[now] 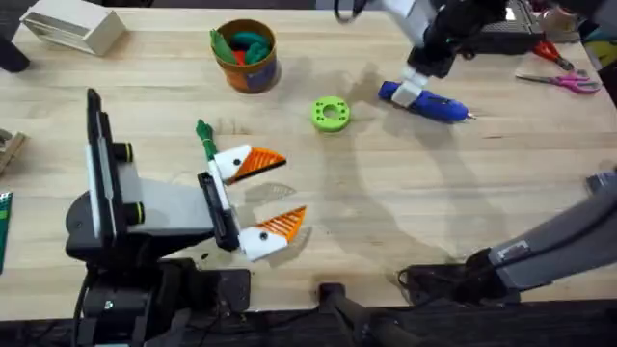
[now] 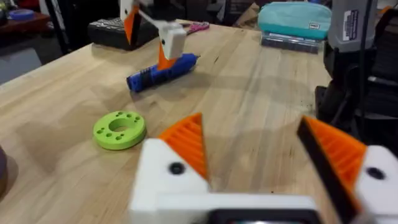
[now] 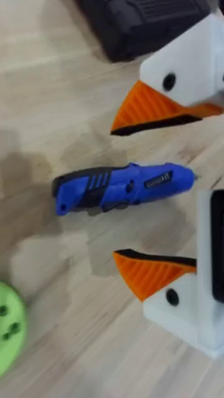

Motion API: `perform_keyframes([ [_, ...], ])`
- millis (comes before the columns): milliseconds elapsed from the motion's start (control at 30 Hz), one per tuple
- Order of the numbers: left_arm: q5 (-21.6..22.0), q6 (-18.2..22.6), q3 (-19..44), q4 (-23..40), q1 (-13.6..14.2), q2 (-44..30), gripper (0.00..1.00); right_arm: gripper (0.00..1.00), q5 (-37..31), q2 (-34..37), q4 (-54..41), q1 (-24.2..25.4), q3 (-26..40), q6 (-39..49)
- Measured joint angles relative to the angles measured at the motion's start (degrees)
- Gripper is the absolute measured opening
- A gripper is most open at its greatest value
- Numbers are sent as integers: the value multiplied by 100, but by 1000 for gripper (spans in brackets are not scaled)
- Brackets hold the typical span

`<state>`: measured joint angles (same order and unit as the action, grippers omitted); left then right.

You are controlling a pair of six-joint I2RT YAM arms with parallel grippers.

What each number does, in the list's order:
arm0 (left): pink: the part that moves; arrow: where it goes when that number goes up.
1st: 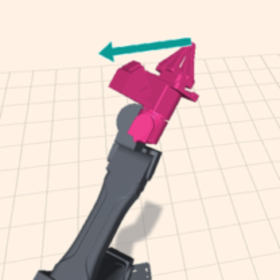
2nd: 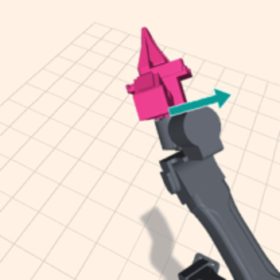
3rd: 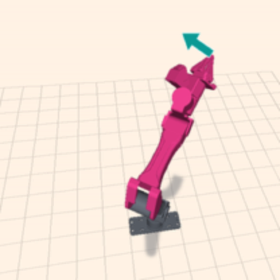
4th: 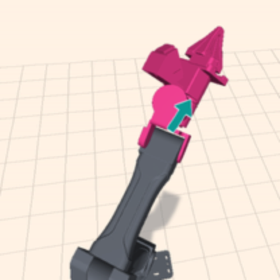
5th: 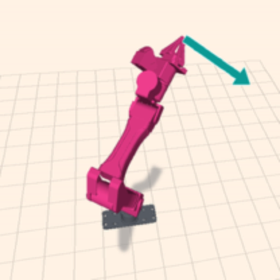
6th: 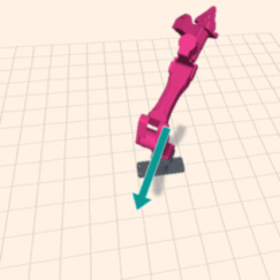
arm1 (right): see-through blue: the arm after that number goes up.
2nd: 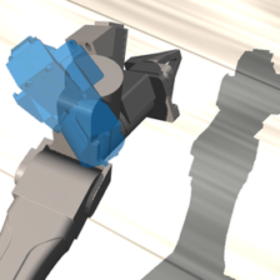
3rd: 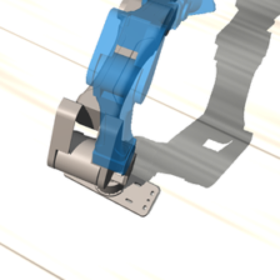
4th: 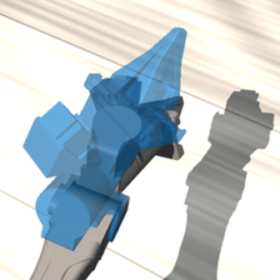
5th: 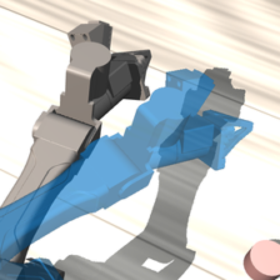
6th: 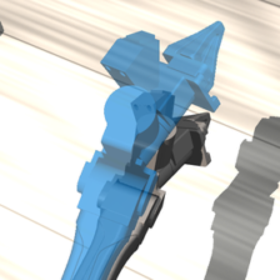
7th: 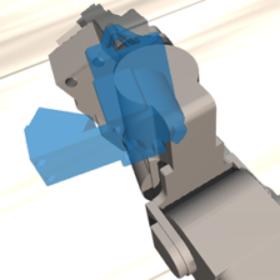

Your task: Pick up the gripper from the table and insert it into the empty holder that is missing its gripper. Then pick up a screw, insert it into the mounting hole, and use the screwdriver to tighten it. Finally, clean up the table by picking up the vegetable and placing it into the bucket.

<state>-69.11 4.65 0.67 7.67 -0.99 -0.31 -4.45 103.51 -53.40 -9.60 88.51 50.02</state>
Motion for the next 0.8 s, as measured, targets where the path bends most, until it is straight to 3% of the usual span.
perform_keyframes([
  [33, 38, -10, 0, -10, 0, 1, 930, 976, 43, -114, -1, -3, 0, -271],
  [67, 58, -11, 0, -12, 0, -1, 967, 978, 92, -217, -9, -3, 0, -558],
  [100, 130, -13, 0, -22, 0, 0, 985, 977, 258, -592, -22, -6, 0, -1973],
  [300, 270, -87, -9, -149, 0, 1, 985, 975, 361, -1276, -166, -139, 0, -3813],
  [533, 949, -697, 55, -298, -130, 1, 985, 976, 432, -2255, -841, -228, 0, -5003],
  [667, 1472, -821, 559, 124, -314, -1, 985, 977, 499, -2655, -1187, -228, 0, -5407],
  [800, 1909, -747, 1358, 945, -496, -202, 985, 977, 773, -2901, -1012, -228, -166, -5608],
])
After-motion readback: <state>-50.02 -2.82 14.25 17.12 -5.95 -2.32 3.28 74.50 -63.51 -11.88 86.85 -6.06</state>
